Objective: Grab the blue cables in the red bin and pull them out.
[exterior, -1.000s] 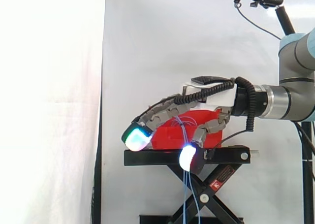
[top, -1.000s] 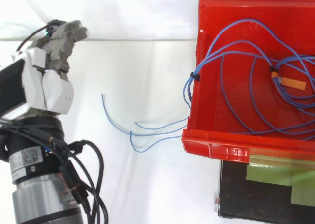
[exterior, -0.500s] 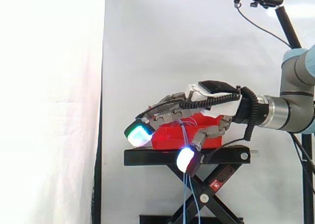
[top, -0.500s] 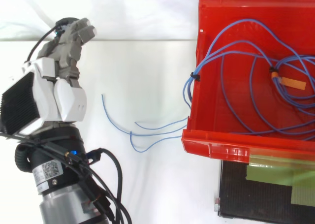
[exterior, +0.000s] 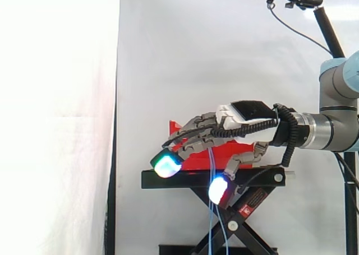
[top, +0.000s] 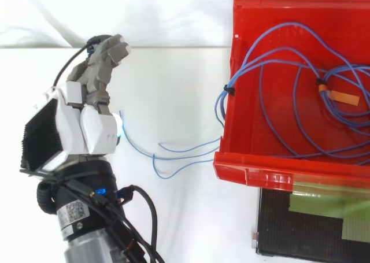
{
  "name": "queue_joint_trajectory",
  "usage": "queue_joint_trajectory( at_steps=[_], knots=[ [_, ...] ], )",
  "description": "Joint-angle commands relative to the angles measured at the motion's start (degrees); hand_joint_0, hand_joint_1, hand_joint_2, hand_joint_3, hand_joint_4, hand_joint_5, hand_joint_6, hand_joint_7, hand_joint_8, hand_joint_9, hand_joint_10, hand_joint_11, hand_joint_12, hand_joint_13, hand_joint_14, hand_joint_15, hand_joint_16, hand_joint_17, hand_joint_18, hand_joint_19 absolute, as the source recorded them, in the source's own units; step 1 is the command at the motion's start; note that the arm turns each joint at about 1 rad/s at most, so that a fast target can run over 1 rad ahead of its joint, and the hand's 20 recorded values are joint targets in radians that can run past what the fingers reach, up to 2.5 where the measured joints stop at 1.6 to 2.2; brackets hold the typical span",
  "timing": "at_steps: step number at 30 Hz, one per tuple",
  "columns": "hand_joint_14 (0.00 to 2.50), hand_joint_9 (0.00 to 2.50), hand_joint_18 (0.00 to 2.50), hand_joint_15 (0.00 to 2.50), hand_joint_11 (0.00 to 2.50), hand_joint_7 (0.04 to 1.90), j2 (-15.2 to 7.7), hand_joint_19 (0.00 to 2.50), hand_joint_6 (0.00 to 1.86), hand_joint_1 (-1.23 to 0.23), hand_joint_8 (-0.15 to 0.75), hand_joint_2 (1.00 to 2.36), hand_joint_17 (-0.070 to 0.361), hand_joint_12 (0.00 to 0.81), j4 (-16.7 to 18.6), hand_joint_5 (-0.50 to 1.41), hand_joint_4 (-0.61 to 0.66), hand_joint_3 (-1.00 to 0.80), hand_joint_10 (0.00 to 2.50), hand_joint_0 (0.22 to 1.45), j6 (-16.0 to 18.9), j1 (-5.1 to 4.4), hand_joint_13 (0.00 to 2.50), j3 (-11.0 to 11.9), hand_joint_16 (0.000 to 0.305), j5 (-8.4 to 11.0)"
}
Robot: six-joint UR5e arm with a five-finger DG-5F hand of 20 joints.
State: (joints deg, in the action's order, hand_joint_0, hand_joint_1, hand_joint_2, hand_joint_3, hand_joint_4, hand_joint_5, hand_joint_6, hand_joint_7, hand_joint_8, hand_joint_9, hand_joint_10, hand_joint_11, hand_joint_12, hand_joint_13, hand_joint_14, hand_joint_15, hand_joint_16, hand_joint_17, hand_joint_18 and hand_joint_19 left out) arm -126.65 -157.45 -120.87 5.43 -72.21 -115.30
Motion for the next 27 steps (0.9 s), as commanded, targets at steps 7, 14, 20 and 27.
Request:
queue_joint_trajectory(
  at_steps=[7,14,20,27],
  knots=[
    [0.01,0.72,0.43,0.38,0.41,0.43,0.0,0.61,0.01,-0.8,0.259,1.0,0.102,0.335,-2.2,0.57,0.27,-1.0,0.02,0.82,0.2,0.02,0.53,0.0,0.045,-0.63],
    [0.01,0.72,0.43,0.38,0.41,0.42,-1.4,0.61,0.01,-0.8,0.258,1.0,0.102,0.335,-1.3,0.57,0.26,-1.0,0.01,0.82,1.8,-0.07,0.53,0.5,0.045,-0.63],
    [0.01,0.72,0.43,0.37,0.41,0.41,-3.1,0.61,0.01,-0.8,0.26,1.0,0.102,0.335,0.4,0.57,0.26,-1.0,0.01,0.82,4.6,0.02,0.54,1.9,0.045,-1.34],
    [0.01,0.72,0.43,0.38,0.41,0.42,-3.1,0.61,0.01,-0.8,0.259,1.0,0.102,0.335,-6.2,0.57,0.26,-1.0,0.01,0.83,4.5,0.46,0.54,6.4,0.045,-2.04]
  ],
)
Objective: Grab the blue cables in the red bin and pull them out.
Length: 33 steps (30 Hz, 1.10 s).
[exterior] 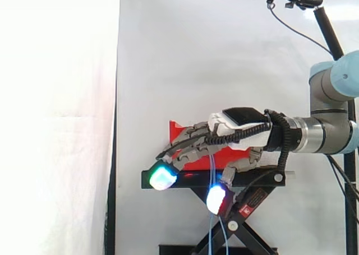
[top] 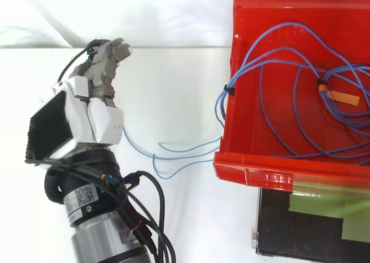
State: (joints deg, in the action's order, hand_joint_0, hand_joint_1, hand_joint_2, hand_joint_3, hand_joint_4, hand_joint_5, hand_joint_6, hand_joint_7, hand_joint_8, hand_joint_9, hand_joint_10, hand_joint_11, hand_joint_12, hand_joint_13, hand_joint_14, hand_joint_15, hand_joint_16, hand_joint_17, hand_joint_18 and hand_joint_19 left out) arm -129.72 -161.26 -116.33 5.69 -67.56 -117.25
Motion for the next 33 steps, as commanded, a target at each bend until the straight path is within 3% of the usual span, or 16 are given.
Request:
queue_joint_trajectory(
  at_steps=[1,15,23,25,29,33],
  knots=[
    [0.02,0.73,0.43,0.38,0.41,0.42,0.0,0.61,0.01,-0.8,0.26,1.0,0.102,0.336,-2.7,0.57,0.27,-1.0,0.01,0.83,-0.2,0.2,0.54,1.8,0.045,-0.09],
    [0.02,0.73,0.43,0.38,0.41,0.42,0.0,0.61,0.01,-0.8,0.259,1.0,0.102,0.334,-4.2,0.57,0.27,-1.0,0.01,0.83,-1.2,1.43,0.54,2.8,0.045,-0.35],
    [0.02,0.73,0.43,0.38,0.41,0.41,0.1,0.61,0.01,-0.8,0.259,1.0,0.102,0.334,-6.5,0.57,0.27,-1.0,0.01,0.83,-4.3,2.14,0.54,4.0,0.045,-2.46],
    [0.01,0.73,0.43,0.38,0.41,0.42,0.1,0.6,0.01,-0.8,0.259,1.0,0.102,0.336,-7.1,0.57,0.27,-1.0,0.02,0.83,-5.4,2.84,0.54,4.1,0.045,-2.55],
    [0.01,0.73,0.43,0.38,0.4,0.42,0.1,0.61,0.01,-0.8,0.261,1.0,0.102,0.336,-7.9,0.57,0.27,-1.0,0.01,0.83,-6.1,3.37,0.54,4.2,0.045,-3.51],
    [0.01,0.73,0.43,0.38,0.4,0.42,0.0,0.61,0.01,-0.8,0.26,1.0,0.102,0.336,-8.1,0.58,0.27,-1.0,0.01,0.83,-7.7,3.46,0.55,4.2,0.045,-4.13]
  ],
)
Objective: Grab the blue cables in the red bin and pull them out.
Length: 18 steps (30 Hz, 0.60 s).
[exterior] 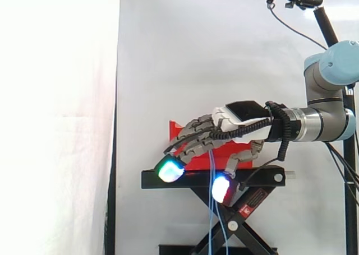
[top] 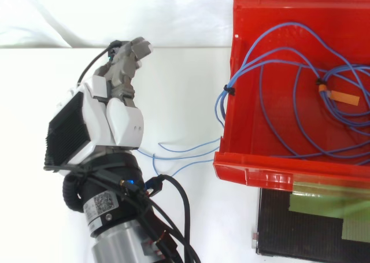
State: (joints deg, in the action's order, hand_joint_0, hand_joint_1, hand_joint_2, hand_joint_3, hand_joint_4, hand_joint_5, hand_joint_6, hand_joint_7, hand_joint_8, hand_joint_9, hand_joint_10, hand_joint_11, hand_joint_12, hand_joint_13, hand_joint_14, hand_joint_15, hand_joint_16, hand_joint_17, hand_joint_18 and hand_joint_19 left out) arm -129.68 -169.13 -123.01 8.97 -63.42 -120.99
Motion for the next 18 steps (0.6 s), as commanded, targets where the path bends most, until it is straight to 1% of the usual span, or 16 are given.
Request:
queue_joint_trajectory(
  at_steps=[1,6,18],
  knots=[
    [0.01,0.73,0.44,0.38,0.4,0.42,0.0,0.61,0.01,-0.8,0.261,1.0,0.102,0.337,-0.3,0.58,0.27,-1.0,0.01,0.83,-1.6,0.17,0.55,0.1,0.045,-0.56],
    [0.01,0.73,0.44,0.38,0.41,0.42,0.0,0.6,0.01,-0.8,0.257,1.0,0.102,0.336,-1.1,0.58,0.27,-1.0,0.01,0.83,-3.6,0.35,0.55,0.0,0.045,-1.17],
    [0.01,0.74,0.44,0.38,0.4,0.41,0.0,0.61,0.01,-0.8,0.261,1.0,0.102,0.336,-1.9,0.58,0.27,-1.0,0.01,0.83,-3.7,0.79,0.55,0.0,0.045,-1.17]
  ],
)
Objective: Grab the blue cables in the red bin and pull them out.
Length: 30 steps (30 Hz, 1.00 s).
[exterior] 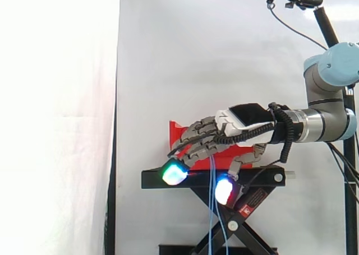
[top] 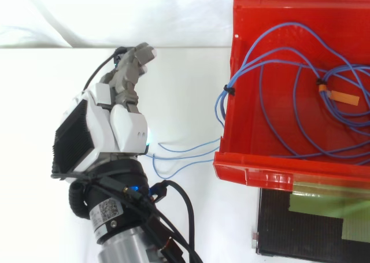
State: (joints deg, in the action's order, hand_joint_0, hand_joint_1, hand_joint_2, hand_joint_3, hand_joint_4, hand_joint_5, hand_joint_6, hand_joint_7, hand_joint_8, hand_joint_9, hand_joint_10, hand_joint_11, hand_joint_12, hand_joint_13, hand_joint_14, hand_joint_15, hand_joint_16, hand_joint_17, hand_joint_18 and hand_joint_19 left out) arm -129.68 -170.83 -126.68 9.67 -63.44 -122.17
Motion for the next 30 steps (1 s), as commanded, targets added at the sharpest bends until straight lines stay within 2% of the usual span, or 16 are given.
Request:
queue_joint_trajectory(
  at_steps=[1,16,22,26,30],
  knots=[
    [0.02,0.74,0.44,0.38,0.41,0.41,0.0,0.61,0.01,-0.8,0.261,1.0,0.102,0.336,-0.2,0.58,0.27,-1.0,0.01,0.83,0.1,0.17,0.55,0.0,0.045,0.0],
    [0.01,0.74,0.44,0.38,0.41,0.41,0.0,0.61,0.01,-0.79,0.26,1.0,0.102,0.335,-1.2,0.58,0.27,-1.0,0.01,0.83,0.1,1.05,0.55,0.1,0.045,-0.7],
    [0.02,0.74,0.44,0.39,0.41,0.42,0.0,0.61,0.01,-0.79,0.26,1.0,0.102,0.337,-1.8,0.58,0.27,-1.0,0.01,0.83,0.0,1.23,0.55,1.1,0.045,-1.14],
    [0.01,0.74,0.44,0.38,0.41,0.42,0.0,0.61,0.01,-0.79,0.261,1.0,0.102,0.337,-2.8,0.58,0.27,-1.0,0.01,0.83,-1.3,1.58,0.55,1.2,0.045,-1.49],
    [0.01,0.74,0.44,0.38,0.41,0.42,0.0,0.61,0.01,-0.79,0.261,1.0,0.102,0.336,-3.7,0.58,0.27,-1.0,0.01,0.83,-4.5,1.84,0.55,1.2,0.045,-2.2]
  ],
)
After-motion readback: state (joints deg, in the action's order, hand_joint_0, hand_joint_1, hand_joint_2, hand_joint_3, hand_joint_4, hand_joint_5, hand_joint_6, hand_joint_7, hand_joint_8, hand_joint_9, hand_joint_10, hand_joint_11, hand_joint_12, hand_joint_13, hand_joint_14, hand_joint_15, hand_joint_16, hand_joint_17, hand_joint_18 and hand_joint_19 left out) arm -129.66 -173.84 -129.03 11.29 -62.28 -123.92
